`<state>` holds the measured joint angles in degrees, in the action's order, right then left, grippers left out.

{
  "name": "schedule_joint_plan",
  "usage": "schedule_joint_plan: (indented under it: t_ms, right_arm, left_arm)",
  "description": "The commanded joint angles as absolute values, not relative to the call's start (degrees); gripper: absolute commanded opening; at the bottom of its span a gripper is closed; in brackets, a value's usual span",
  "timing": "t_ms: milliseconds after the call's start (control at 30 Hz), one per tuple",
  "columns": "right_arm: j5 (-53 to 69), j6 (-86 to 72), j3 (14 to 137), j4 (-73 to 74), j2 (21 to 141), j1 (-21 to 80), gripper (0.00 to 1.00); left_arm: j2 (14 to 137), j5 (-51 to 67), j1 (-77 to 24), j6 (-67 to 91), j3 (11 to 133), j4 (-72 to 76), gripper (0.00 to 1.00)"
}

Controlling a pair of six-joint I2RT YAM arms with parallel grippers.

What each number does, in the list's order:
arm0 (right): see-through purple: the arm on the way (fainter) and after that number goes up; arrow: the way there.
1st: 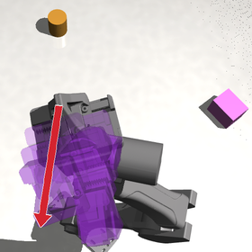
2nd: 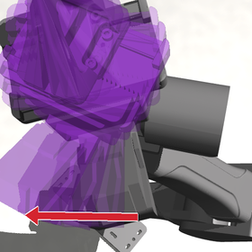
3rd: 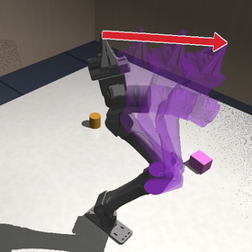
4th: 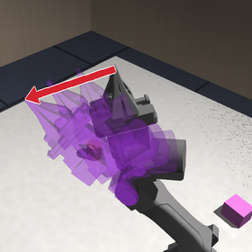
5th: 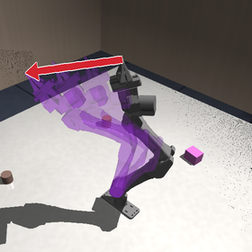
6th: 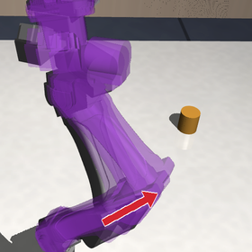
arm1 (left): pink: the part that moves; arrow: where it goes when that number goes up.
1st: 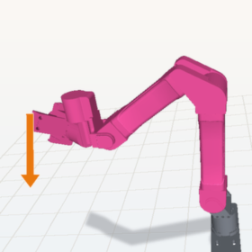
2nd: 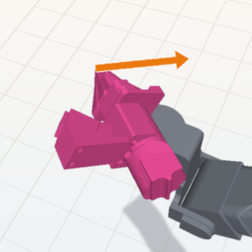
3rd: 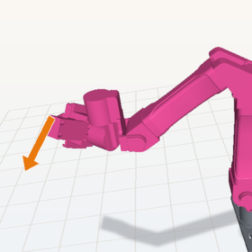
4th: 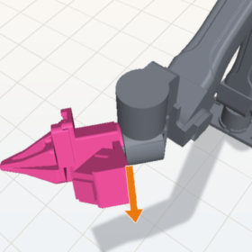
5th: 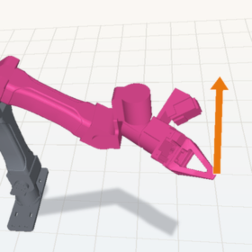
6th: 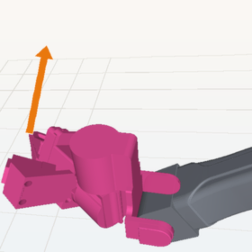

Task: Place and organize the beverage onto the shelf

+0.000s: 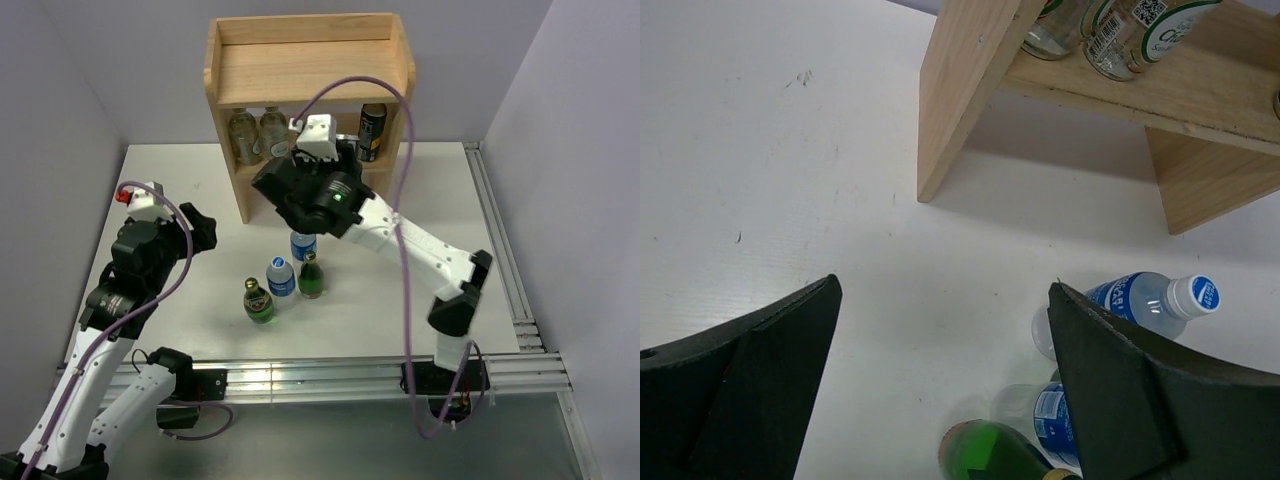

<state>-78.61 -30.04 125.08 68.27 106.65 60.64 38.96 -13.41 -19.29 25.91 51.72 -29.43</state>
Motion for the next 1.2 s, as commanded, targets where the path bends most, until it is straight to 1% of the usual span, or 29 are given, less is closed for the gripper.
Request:
schedule_joint_plan:
  t_ms: [0,33,67,133,200,233,267,400,433,500,533,600,633,733,867,1000,1033,1167]
  right_arm:
    - [-65.5,-0.6,110.1,34.4,86.7,60.7,0.0]
    - [-60.6,-0.7,107.6,31.8,83.9,60.8,0.0]
    - [-51.2,-3.7,107.1,31.2,81.0,60.5,0.0]
    - [-46.4,-3.3,104.7,29.1,79.1,58.7,0.0]
    - [-44.6,2.0,99.5,18.9,75.9,58.4,0.0]
    - [-43.8,3.6,93.7,15.0,75.2,58.3,0.0]
    - [-42.7,6.0,90.8,7.7,74.5,57.5,0.0]
    - [-38.5,6.4,81.1,-4.6,73.7,53.7,0.0]
    - [-38.2,5.5,77.1,-10.1,73.6,52.8,0.0]
    - [-35.7,3.4,73.2,-15.1,73.0,49.7,0.0]
    - [-35.2,2.2,69.0,-21.3,72.8,48.6,0.0]
    - [-35.1,2.6,65.4,-28.1,73.6,46.6,0.0]
    - [-36.2,4.3,63.3,-34.3,74.4,46.3,0.0]
    - [-38.7,7.6,63.3,-41.8,79.3,45.9,0.0]
    - [-40.5,9.8,66.6,-45.2,85.8,45.4,0.0]
    - [-42.6,11.8,68.2,-50.1,88.9,45.4,0.0]
    - [-43.2,13.3,68.0,-53.8,90.0,45.3,0.0]
    - [-46.3,17.8,69.4,-61.2,94.0,45.3,0.0]
  left_arm:
    - [39.2,-13.5,-18.6,24.7,51.8,-27.9,0.91]
    - [39.3,-13.5,-18.5,24.6,51.7,-27.9,0.91]
    - [39.3,-13.4,-18.5,24.7,51.8,-28.0,0.91]
    - [39.2,-13.4,-18.2,24.7,51.7,-27.9,0.91]
    - [39.0,-13.3,-18.2,24.5,51.6,-27.8,0.91]
    - [38.9,-13.2,-18.1,24.5,51.5,-27.7,0.91]
    - [38.9,-13.2,-18.1,24.6,51.6,-27.7,0.91]
    - [38.9,-12.9,-18.0,24.3,51.5,-27.7,0.91]
    - [38.9,-12.9,-18.0,24.3,51.6,-27.7,0.91]
    - [38.9,-13.0,-18.0,24.3,51.5,-27.6,0.91]
    - [38.9,-13.0,-18.0,24.3,51.5,-27.6,0.91]
    - [38.9,-12.7,-18.0,24.3,51.5,-27.4,0.91]
    - [38.9,-12.6,-17.9,24.3,51.4,-27.3,0.91]
    - [39.2,-12.6,-17.9,24.3,51.5,-27.3,0.91]
    - [39.2,-12.3,-17.8,24.3,51.4,-27.2,0.91]
    - [39.3,-12.0,-17.5,24.2,51.4,-27.2,0.91]
    - [39.3,-12.0,-17.5,24.2,51.4,-27.2,0.91]
    - [39.1,-11.9,-17.4,24.2,51.3,-27.2,0.91]
